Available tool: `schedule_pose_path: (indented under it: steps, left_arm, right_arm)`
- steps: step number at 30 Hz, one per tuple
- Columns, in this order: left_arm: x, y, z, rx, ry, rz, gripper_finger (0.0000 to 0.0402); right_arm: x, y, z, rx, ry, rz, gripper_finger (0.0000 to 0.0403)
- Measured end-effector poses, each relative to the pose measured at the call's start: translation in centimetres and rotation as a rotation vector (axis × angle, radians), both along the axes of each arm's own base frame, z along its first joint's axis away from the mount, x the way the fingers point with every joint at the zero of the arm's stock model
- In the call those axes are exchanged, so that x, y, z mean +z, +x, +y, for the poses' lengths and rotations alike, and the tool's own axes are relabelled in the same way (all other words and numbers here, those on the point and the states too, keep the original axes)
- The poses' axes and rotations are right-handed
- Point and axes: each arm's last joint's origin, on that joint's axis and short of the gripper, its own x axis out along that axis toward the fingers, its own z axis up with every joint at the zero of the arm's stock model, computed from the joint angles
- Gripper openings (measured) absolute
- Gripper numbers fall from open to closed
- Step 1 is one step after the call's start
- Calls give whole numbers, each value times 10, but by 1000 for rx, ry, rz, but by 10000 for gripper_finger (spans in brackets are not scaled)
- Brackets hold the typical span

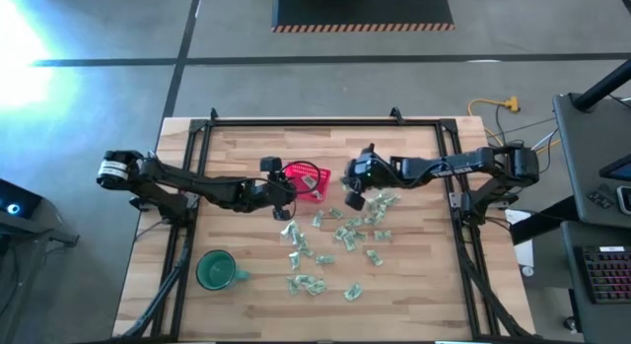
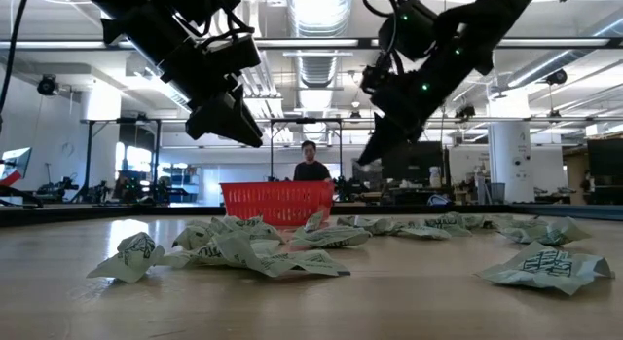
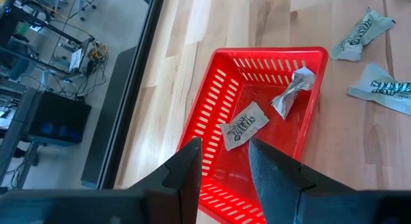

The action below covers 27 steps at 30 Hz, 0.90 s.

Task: Pick and place items into bin
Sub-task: Put the stevia packet into the red bin

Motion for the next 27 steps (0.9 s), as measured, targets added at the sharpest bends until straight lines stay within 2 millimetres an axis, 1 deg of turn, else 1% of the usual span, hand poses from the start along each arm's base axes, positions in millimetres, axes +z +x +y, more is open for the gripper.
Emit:
schedule_pose_path:
  steps: [5,9,16,21,27]
  left_arm:
    - [0,0,0,0,0,0,114]
    - [0,0,0,0,0,0,114]
    - [0,0,0,0,0,0,114]
    - [0,0,0,0,0,-1,114]
    - [0,0,0,-1,0,0,114]
  right_arm:
    - [12,9,-2,36,-55,-69,11]
    - [20,13,-2,57,-84,-91,11]
    - [25,16,-3,62,-102,-129,11]
    - [18,23,-4,66,-107,-172,11]
    - [-1,38,-5,130,-88,-222,11]
